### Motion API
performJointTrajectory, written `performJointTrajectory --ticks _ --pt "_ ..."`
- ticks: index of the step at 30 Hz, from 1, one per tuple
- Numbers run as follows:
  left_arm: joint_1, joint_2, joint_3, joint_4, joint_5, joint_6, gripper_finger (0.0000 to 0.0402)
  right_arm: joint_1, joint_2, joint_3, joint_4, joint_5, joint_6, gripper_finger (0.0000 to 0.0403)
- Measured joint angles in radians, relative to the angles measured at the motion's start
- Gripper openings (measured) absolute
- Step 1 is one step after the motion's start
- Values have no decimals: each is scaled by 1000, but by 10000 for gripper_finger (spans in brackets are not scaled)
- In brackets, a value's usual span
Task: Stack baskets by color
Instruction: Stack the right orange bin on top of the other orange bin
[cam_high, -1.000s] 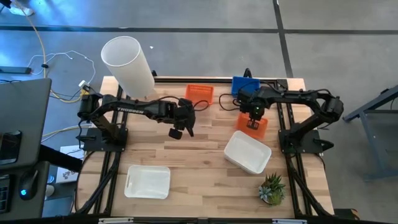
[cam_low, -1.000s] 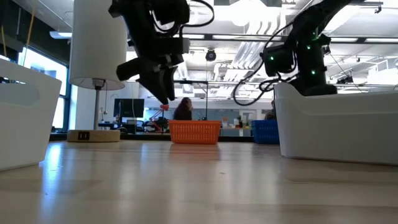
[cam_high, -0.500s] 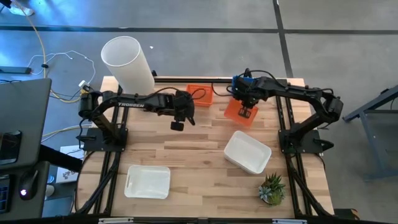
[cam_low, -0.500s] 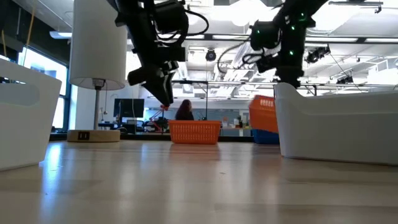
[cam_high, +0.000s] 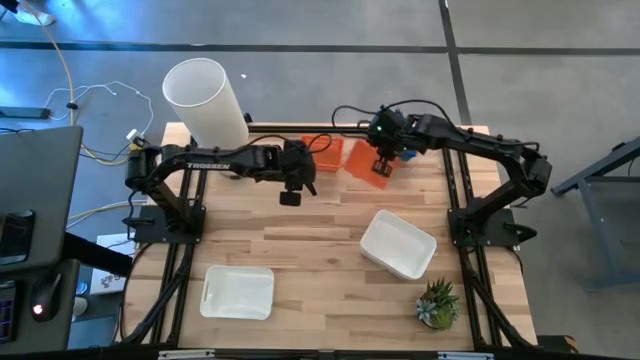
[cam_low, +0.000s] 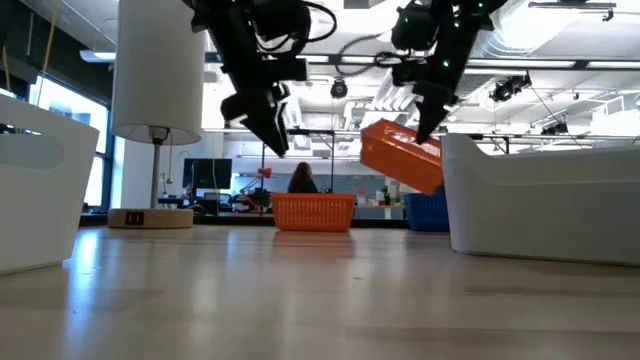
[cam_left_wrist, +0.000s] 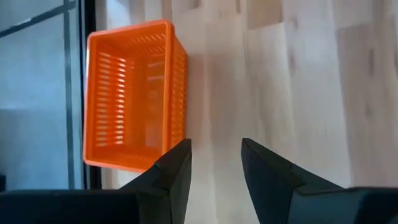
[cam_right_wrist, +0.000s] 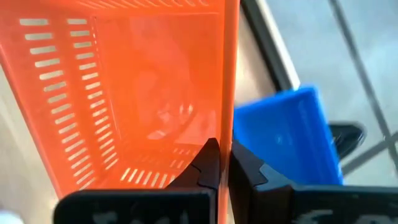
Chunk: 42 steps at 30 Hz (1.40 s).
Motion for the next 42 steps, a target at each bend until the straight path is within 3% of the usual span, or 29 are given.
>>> performJointTrajectory --ticks 14,22,36,42 --pt "0 -142 2 -108 17 -133 127 -2 0 51 338 -23 -98 0" --pt "-2 -184 2 -211 -45 -170 127 -18 17 100 436 -51 -112 0" --pt "-2 -228 2 -249 -62 -170 127 -59 361 585 34 -145 -188 0" --pt "-2 -228 2 -249 -61 -170 127 -54 484 728 -85 -187 -240 0"
